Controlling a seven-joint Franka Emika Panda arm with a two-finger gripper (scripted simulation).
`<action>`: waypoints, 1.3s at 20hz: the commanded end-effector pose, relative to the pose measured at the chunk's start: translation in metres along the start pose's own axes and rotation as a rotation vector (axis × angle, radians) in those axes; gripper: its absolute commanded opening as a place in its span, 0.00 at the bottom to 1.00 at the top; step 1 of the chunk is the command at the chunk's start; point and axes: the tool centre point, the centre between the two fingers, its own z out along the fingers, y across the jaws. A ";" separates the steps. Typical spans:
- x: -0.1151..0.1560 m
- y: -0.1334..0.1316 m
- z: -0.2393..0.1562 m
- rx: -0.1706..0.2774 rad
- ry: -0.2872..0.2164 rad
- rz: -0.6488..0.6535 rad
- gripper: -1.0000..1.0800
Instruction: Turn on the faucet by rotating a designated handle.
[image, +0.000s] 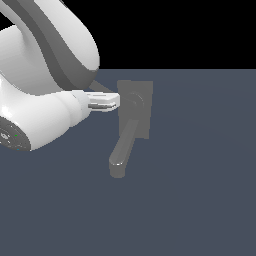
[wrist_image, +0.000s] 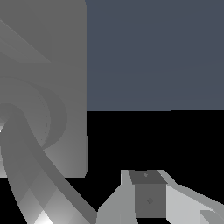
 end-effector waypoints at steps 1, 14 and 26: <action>-0.012 -0.001 0.000 -0.002 -0.005 0.005 0.00; -0.038 -0.020 -0.002 -0.001 0.004 0.002 0.00; -0.070 -0.049 -0.001 -0.003 -0.004 0.005 0.00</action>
